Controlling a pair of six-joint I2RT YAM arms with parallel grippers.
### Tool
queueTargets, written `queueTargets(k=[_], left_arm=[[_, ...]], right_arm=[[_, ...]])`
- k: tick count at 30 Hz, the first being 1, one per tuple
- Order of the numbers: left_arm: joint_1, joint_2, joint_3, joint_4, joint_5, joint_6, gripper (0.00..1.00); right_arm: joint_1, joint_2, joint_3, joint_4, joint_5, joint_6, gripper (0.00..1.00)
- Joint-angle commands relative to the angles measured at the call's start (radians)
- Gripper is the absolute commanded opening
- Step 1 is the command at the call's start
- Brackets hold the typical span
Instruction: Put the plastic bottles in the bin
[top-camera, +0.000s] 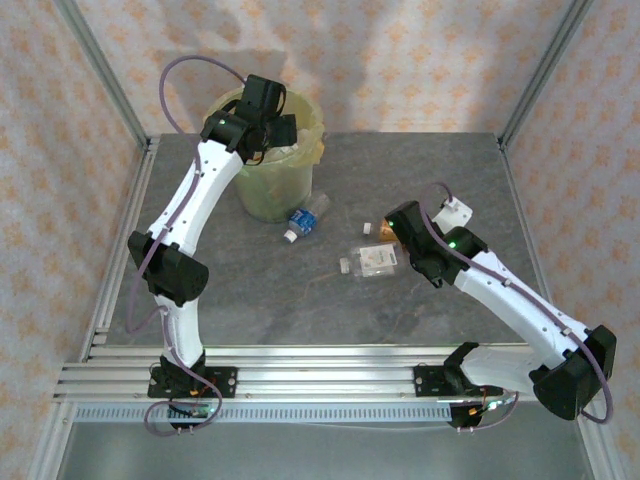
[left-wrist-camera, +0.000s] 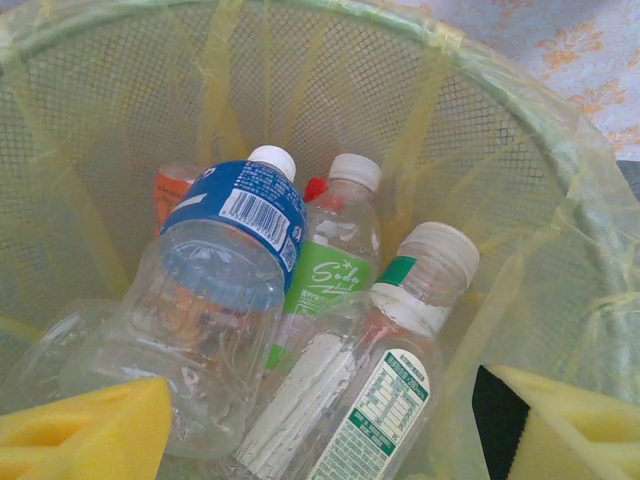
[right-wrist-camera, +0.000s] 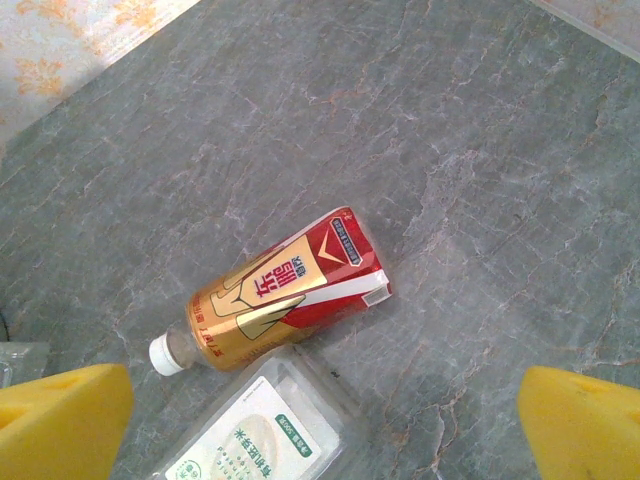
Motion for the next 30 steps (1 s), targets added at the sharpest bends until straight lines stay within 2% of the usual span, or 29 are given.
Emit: queueTargets(k=[1,9,14,19,24,30], left_arm=[[0.005,-0.037,0.018,-0.004,-0.019,0.001,0.79],[0.003,-0.178,-0.133,0.116,0.011,0.001,0.75],[-0.037,-0.319,-0.308,0.239,0.017,0.065,0.77],[-0.131,-0.467,-0.523,0.370,-0.038,0.113,0.84],[-0.260,-0.519,-0.646,0.387,-0.159,0.144,1.00],[-0.378,-0.506,-0.780,0.409,-0.234,0.134,1.00]], right_arm=[[-0.004,0.011,0.005,-0.006,0.007,-0.015,0.99],[-0.004,0.022,0.010,-0.011,0.003,-0.016,0.99],[-0.004,0.032,0.007,0.000,-0.009,-0.021,0.99],[-0.004,0.034,0.017,-0.005,-0.024,-0.029,0.99],[-0.013,0.035,0.040,-0.078,0.016,0.005,0.99],[-0.036,-0.013,0.031,-0.122,0.053,0.024,0.99]])
